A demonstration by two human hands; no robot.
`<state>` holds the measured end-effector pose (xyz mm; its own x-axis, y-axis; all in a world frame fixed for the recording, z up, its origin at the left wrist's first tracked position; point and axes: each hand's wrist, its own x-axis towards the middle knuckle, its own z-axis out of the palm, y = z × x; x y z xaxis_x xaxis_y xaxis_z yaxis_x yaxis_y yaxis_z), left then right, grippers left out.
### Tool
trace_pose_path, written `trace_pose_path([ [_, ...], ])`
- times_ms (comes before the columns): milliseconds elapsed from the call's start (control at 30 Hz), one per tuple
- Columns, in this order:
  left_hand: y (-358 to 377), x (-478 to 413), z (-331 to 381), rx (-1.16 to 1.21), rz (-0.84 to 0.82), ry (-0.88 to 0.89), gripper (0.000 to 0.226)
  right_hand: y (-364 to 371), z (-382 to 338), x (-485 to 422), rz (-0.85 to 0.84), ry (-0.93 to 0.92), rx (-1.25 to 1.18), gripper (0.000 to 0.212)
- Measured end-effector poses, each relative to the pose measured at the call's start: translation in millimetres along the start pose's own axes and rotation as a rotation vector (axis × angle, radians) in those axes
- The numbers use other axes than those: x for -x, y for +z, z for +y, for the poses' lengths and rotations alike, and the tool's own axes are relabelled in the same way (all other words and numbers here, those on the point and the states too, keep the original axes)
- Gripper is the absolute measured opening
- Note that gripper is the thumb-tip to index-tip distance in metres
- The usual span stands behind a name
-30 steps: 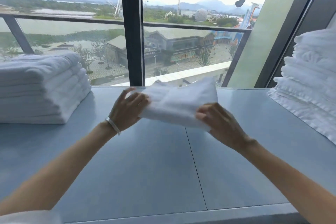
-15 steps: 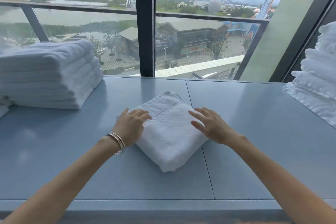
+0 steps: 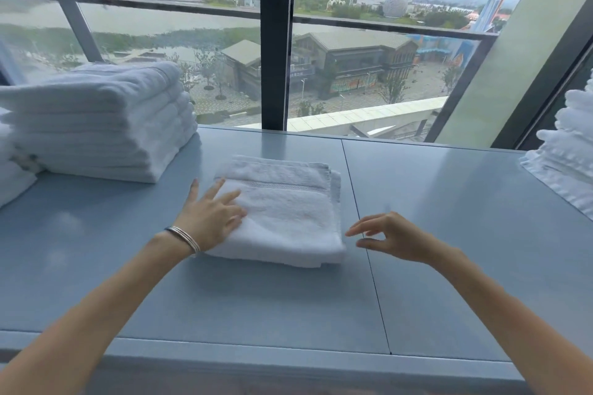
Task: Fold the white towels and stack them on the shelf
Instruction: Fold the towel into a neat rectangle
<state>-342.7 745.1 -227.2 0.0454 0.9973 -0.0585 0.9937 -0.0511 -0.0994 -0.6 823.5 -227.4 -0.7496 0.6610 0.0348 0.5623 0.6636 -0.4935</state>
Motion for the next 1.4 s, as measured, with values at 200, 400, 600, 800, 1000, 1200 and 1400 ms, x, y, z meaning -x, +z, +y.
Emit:
trace_pose_path([
  [200,28,28,-38,0.314,-0.003,0.051,0.103,11,-17,-26,0.077,-0.141,0.091,0.042],
  [400,34,46,-49,0.512,0.208,-0.141,0.064,41,-46,-45,-0.187,-0.295,0.245,0.071],
  [600,36,52,-56,0.617,0.376,-0.244,0.053,25,-67,-47,-0.485,-0.128,0.205,0.092],
  [800,36,53,-49,0.615,0.433,-0.339,0.048,58,-88,-49,-0.286,-0.08,0.47,0.082],
  [1000,31,51,-39,0.615,0.46,-0.435,0.039,28,-100,-66,0.222,-0.076,0.193,0.047],
  [1200,32,54,-34,0.647,0.424,-0.54,0.029,53,-117,-66,0.316,-0.304,0.173,0.051],
  [1400,40,60,-27,0.231,0.523,-0.225,0.078,98,-92,-53,0.049,-0.284,0.436,0.074],
])
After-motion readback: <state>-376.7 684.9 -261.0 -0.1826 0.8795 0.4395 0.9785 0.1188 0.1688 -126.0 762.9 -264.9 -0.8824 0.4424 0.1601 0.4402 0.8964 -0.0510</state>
